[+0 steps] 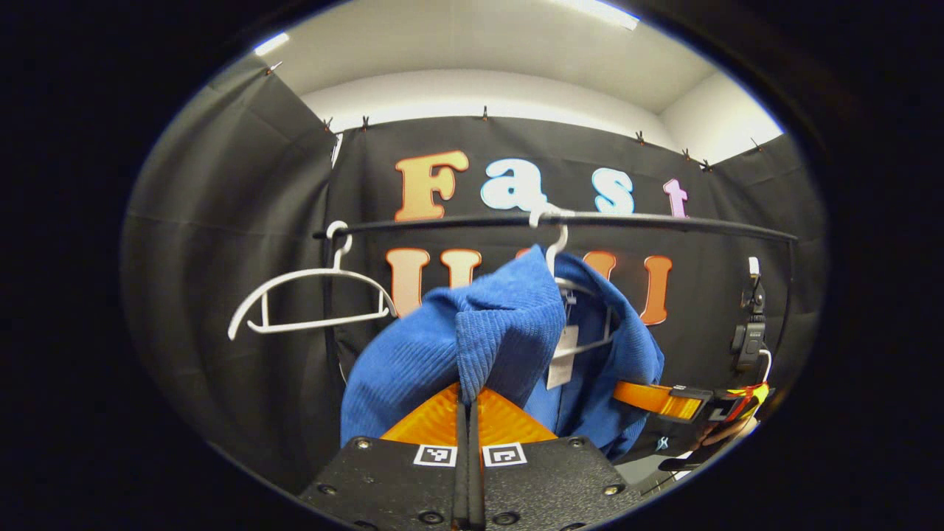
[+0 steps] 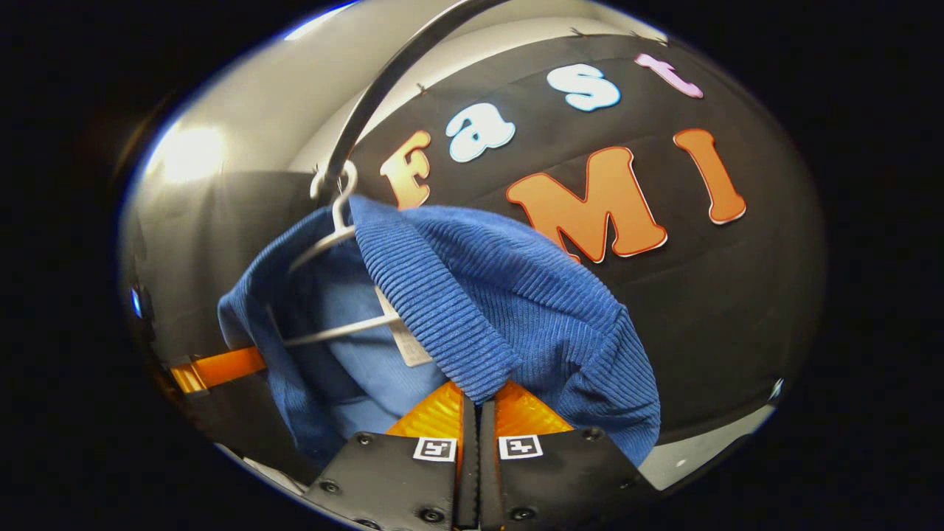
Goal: Grasp the clothes on the hanger with both hands and then place them into the laundry hamper below.
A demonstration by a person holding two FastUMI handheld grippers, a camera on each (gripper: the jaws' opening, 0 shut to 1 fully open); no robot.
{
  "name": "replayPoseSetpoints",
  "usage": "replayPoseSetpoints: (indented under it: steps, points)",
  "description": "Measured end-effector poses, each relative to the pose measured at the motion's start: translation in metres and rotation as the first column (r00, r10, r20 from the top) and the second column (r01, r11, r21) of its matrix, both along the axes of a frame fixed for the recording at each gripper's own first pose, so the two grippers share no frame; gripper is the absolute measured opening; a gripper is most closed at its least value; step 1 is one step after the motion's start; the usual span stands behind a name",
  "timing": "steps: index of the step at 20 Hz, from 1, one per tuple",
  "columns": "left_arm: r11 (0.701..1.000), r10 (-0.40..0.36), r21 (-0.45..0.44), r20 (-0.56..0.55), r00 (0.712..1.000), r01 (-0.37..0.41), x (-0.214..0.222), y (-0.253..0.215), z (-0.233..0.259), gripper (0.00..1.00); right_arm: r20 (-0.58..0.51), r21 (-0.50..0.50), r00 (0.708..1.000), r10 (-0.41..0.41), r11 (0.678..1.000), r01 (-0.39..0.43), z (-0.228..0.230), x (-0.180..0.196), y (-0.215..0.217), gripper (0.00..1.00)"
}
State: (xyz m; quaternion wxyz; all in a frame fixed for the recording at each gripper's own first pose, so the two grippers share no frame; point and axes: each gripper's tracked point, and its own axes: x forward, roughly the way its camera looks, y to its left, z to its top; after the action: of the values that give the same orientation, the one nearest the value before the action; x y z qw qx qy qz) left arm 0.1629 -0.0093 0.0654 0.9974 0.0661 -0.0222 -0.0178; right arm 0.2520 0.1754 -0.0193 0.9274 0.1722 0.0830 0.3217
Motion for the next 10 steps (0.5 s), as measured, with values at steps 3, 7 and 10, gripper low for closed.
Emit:
replayPoseSetpoints:
  steps: [3, 7, 10]
  points:
    - [0.997, -0.039, -0.066, -0.005, 0.999, 0.038, -0.010, 0.002, 0.022, 0.00, -0.065, 0.080, 0.998, 0.018, 0.997, -0.013, 0.015, 0.008, -0.015, 0.08]
    - [0.999, 0.029, -0.033, 0.035, 0.999, -0.028, -0.019, 0.032, 0.050, 0.02, -0.083, 0.173, 0.994, 0.074, 0.983, -0.059, 0.032, -0.003, -0.020, 0.07]
    - [0.999, 0.016, -0.032, 0.029, 0.999, -0.015, -0.022, 0.041, 0.058, 0.00, -0.140, 0.264, 0.986, 0.094, 0.963, -0.054, 0.034, 0.006, -0.031, 0.08]
